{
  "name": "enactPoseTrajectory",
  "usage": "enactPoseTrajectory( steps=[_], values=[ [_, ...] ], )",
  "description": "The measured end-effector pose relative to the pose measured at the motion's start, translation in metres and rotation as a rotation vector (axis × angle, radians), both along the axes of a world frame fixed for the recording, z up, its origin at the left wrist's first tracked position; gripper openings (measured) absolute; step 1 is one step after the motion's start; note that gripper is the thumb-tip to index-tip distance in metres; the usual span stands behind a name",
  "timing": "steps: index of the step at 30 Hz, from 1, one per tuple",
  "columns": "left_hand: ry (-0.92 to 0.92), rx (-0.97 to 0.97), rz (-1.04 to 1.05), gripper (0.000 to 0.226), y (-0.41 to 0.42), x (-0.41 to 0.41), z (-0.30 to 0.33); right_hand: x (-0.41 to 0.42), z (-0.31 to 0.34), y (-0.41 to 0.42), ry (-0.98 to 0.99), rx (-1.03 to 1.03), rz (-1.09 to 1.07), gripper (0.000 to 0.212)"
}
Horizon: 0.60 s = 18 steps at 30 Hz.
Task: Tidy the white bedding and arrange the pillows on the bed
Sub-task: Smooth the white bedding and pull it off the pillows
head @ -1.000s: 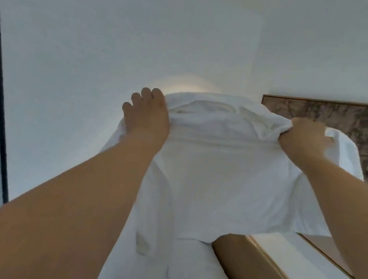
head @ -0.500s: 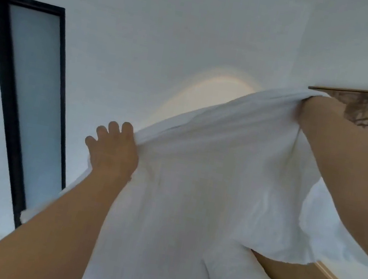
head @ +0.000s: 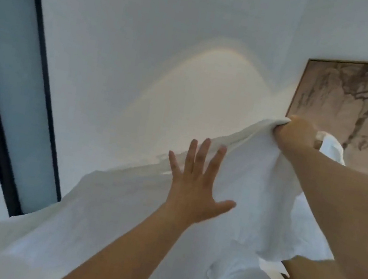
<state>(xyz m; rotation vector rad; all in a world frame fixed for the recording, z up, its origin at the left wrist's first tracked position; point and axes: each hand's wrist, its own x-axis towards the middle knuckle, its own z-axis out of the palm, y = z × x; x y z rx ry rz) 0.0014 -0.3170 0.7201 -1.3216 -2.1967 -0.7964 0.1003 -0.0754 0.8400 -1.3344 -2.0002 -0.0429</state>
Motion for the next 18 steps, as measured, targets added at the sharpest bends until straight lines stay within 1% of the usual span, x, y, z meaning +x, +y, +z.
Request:
enactPoseTrajectory(
  steps=[1,2,3,4,5,6,7,8,9,10,12,13,14,15,16,18],
  values=[
    [-0.015,-0.172,0.030,0.116,0.005,0.007,-0.021,-0.002,0.001,-0.006,-0.009,-0.012,0.033,0.031],
    [-0.096,-0.253,0.136,0.122,0.010,0.004,-0.048,-0.005,0.005,-0.009,0.001,0.003,0.062,0.023],
    [-0.111,-0.259,0.272,0.123,0.013,-0.009,-0.068,0.000,0.007,-0.013,-0.007,0.009,0.093,0.016],
    [-0.194,-0.229,0.373,0.117,0.018,-0.028,-0.073,0.007,0.010,-0.012,-0.017,0.040,0.126,0.014],
    [-0.349,-0.230,0.401,0.104,0.018,-0.048,-0.070,0.016,0.011,-0.009,-0.032,0.065,0.164,0.016],
    [-0.502,-0.191,0.403,0.082,0.020,-0.063,-0.067,0.023,0.011,-0.004,-0.042,0.086,0.214,0.017],
    [-0.586,-0.155,0.382,0.057,0.026,-0.069,-0.068,0.030,0.010,0.005,-0.056,0.096,0.257,0.018],
    [-0.624,-0.185,0.373,0.037,0.033,-0.066,-0.074,0.035,0.010,0.014,-0.100,0.099,0.291,0.018],
    [-0.673,-0.232,0.356,0.028,0.042,-0.061,-0.081,0.039,0.006,0.021,-0.185,0.084,0.294,0.017],
    [-0.727,-0.272,0.336,0.025,0.050,-0.052,-0.084,0.046,0.002,0.031,-0.296,0.058,0.284,0.017],
    [-0.839,-0.243,0.318,0.026,0.066,-0.044,-0.069,0.063,-0.007,0.056,-0.469,-0.074,0.198,0.017],
    [-0.814,-0.211,0.322,0.027,0.074,-0.046,-0.047,0.073,-0.009,0.069,-0.493,-0.126,0.153,0.021],
    [-0.732,-0.167,0.333,0.029,0.083,-0.052,-0.017,0.080,-0.005,0.084,-0.469,-0.163,0.133,0.025],
    [-0.598,-0.107,0.342,0.031,0.090,-0.057,0.024,0.087,0.008,0.096,-0.413,-0.158,0.127,0.026],
    [-0.437,-0.053,0.334,0.031,0.094,-0.063,0.073,0.091,0.030,0.106,-0.318,-0.128,0.133,0.026],
    [-0.105,0.096,0.325,0.028,0.096,-0.064,0.179,0.093,0.092,0.112,-0.100,-0.013,0.123,0.024]
  ],
)
